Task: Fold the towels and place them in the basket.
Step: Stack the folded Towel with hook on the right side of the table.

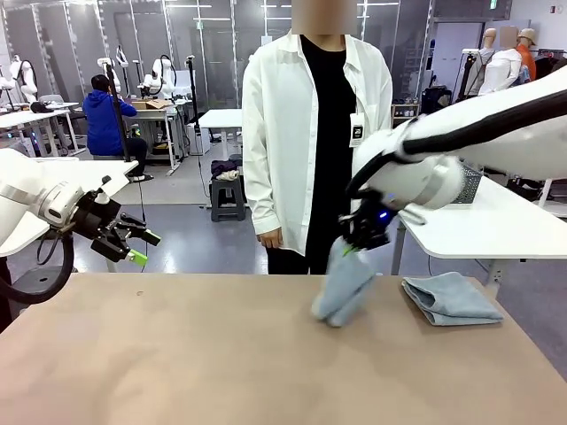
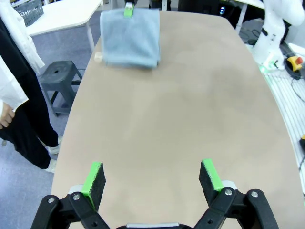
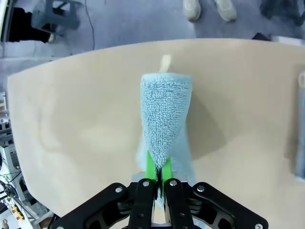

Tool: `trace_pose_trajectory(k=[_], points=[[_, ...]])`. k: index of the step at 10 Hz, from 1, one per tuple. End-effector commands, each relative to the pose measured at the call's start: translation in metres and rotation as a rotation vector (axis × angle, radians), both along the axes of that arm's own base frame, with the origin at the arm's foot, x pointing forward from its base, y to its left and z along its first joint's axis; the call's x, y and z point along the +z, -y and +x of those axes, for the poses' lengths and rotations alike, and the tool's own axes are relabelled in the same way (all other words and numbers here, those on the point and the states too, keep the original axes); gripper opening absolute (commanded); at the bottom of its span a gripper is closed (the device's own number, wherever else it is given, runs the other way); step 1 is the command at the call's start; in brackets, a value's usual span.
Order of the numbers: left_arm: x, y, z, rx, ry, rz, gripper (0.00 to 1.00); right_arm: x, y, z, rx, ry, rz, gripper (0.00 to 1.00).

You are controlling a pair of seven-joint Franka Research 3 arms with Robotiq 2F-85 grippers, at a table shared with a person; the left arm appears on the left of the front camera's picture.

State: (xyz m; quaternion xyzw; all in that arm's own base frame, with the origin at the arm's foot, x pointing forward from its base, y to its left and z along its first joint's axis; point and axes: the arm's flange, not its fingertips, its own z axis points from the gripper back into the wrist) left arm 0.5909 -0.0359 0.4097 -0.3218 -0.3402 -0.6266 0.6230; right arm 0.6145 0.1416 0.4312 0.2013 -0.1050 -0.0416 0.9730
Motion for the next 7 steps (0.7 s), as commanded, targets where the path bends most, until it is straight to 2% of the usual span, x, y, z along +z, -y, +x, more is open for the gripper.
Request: trace_pose_trajectory(k=[1,4,7], points=[[0.002,0.0,-0.001,-0.001,0.002,0.0,1.0,0.024,0.046,-0.02,0.064,-0.004,-0.039,0.05],[0.002,0.0,-0.001,-0.001,0.002,0.0,1.0,0.057,0.109,-0.013,0.097,0.035,-0.005,0.05],[0.002,0.0,-0.001,-0.001,0.002,0.0,1.0,0.073,0.142,-0.003,0.108,0.02,-0.021,0.05]])
